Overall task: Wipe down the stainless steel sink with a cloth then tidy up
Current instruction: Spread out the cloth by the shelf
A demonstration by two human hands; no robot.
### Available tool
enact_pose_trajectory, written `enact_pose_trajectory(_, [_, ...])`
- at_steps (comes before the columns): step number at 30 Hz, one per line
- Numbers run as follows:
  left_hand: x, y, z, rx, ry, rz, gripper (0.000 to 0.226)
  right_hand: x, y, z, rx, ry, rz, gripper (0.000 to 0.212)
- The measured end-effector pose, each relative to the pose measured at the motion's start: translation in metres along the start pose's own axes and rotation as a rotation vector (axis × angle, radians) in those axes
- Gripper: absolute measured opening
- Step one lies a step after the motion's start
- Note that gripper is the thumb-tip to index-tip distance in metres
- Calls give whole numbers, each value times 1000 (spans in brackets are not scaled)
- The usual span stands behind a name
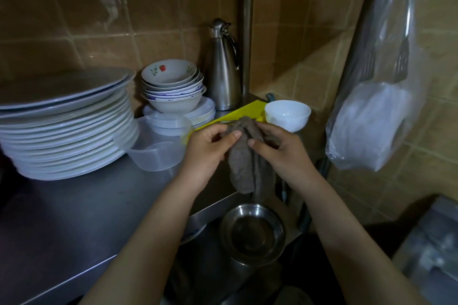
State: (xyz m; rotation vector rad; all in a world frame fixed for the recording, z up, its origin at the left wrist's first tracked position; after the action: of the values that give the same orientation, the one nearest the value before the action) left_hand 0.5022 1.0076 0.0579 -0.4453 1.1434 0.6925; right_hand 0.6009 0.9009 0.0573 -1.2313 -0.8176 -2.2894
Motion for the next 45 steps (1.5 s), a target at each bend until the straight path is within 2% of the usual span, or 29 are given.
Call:
enact_pose_trajectory(4, [-3,6,2,-22,-96,42,23,0,9,0,-44,5,-26,24])
enact_pose_trajectory(8, [-11,-2,1,26,-211,314,28,3,14,2,-105,34,-134,15])
enact_pose_trajectory(14, [-26,-6,-1,-17,-317,577,16,6,18,8,-158,-12,-196,16])
enact_pose_trajectory(16, [-27,-8,0,-20,-304,627,15,5,18,7,-187,-45,-180,19])
enact_pose_trajectory(18, [-22,-6,4,5,-215,587,12,3,18,6,-200,-98,-132,21])
enact_pose_trajectory(21, [-8,-7,7,133,-1,320,13,-10,18,6,-207,-271,61,20])
enact_pose_trajectory(23, [-6,-9,6,157,5,282,16,-16,11,2,-175,-407,288,18])
enact_pose_trajectory(24, [-7,-9,6,147,-24,281,19,-15,6,1,-141,-418,348,22])
enact_pose_trajectory(27, [-10,-7,5,68,-98,233,18,4,-6,3,-66,-245,183,39])
enact_pose_trajectory(29, [-11,-4,4,11,-114,190,27,8,-9,2,-102,-206,104,50])
enact_pose_trajectory(31, [-6,-4,3,18,-43,33,32,7,-3,5,-162,-195,109,48])
enact_pose_trajectory(34, [-5,-4,1,63,25,-64,31,-2,7,5,-178,-279,241,12])
enact_pose_trajectory(39, [-14,9,8,51,-24,44,27,-11,13,12,-59,-356,514,16])
enact_pose_trajectory(41, [-20,17,12,21,-46,54,28,-14,21,14,-31,-384,562,25])
enact_pose_trajectory(45, [-26,28,19,15,-44,64,28,-10,39,20,63,-273,609,35])
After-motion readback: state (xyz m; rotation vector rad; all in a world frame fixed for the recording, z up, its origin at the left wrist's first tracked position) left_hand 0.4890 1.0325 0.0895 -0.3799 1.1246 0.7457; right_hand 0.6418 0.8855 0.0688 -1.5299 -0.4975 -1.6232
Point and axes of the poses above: each hand's wrist, its own z-axis towards the middle knuckle, its own y-axis out of the back of the hand, x = y × z, the point moved 8 cm from there along z, towards the middle knuckle, and after that the axes turned 3 degrees about -z, right-handed, at the moved point
